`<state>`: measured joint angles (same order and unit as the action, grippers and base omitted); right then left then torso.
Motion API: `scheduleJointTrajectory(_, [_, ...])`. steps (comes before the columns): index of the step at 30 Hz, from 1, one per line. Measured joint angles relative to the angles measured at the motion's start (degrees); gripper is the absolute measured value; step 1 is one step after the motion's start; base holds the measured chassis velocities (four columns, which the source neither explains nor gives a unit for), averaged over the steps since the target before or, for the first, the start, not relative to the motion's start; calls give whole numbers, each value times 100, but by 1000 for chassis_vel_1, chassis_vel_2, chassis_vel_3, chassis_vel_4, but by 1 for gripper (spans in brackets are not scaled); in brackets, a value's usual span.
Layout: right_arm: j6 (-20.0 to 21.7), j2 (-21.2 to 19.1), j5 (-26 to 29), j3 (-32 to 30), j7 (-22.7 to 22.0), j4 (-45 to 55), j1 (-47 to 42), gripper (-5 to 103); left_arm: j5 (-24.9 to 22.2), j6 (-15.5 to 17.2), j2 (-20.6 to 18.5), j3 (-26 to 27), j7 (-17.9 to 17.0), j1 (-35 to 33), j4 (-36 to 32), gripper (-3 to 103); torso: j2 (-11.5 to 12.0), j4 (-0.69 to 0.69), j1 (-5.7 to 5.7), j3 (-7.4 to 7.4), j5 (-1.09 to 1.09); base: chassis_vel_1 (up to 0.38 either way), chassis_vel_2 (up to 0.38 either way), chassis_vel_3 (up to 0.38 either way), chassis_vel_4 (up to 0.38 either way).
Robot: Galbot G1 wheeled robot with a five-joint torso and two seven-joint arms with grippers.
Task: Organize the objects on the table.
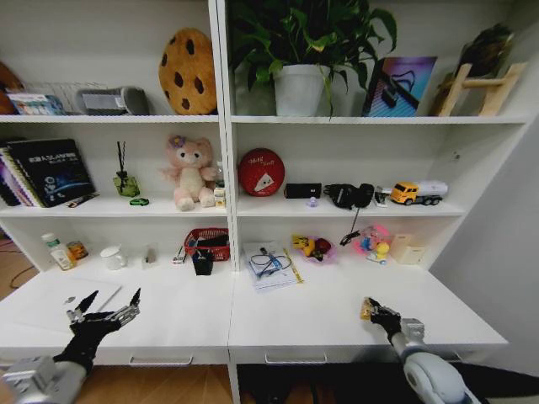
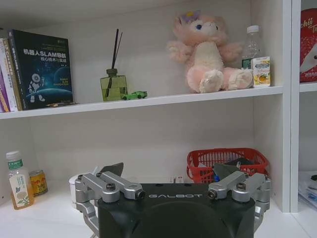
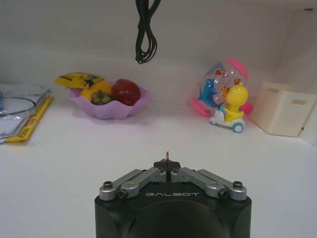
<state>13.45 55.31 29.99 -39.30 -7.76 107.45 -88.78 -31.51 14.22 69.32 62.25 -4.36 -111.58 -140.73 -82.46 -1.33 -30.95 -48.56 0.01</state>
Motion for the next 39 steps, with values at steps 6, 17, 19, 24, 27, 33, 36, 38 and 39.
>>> scheduleJointTrajectory(6, [-182,-452,-32,236,417,39,522,0,0,0,0,-1,0,0,0,100,0,0,0,0,-1,0,0,0,0])
scheduleJointTrajectory(17, [-457,-642,267,2906,620,-2354,4371,0,0,0,0,1,-1,0,0,100,1,2,-2,-2,3,0,0,0,0])
scheduleJointTrajectory(19, [-664,-352,211,3474,675,-3193,5233,0,0,0,0,0,0,0,0,100,0,3,-1,0,-6,0,0,0,0])
scheduleJointTrajectory(24, [-928,-29,189,3868,711,-4246,5819,0,0,0,0,0,-1,0,0,100,1,0,-2,-2,-1,0,0,0,0])
scheduleJointTrajectory(27, [-986,69,219,3963,728,-4538,5944,0,0,0,0,0,0,0,0,100,0,-1,-2,-1,-2,0,0,0,0])
scheduleJointTrajectory(33, [-1342,196,42,3990,613,-4851,5936,-3,0,0,0,0,0,0,0,100,0,1,-1,0,-1,0,0,0,0])
scheduleJointTrajectory(36, [-1395,198,4,3907,557,-4817,5812,11,0,0,0,0,0,0,1,100,0,1,-1,0,-1,0,0,0,0])
scheduleJointTrajectory(38, [-1417,198,-5,3858,498,-4770,5751,18,0,0,0,0,0,0,0,100,0,1,0,0,-1,0,0,0,0])
scheduleJointTrajectory(39, [-1458,194,-10,3788,405,-4681,5643,23,0,0,0,0,0,0,0,100,0,1,0,0,-1,0,0,0,0])
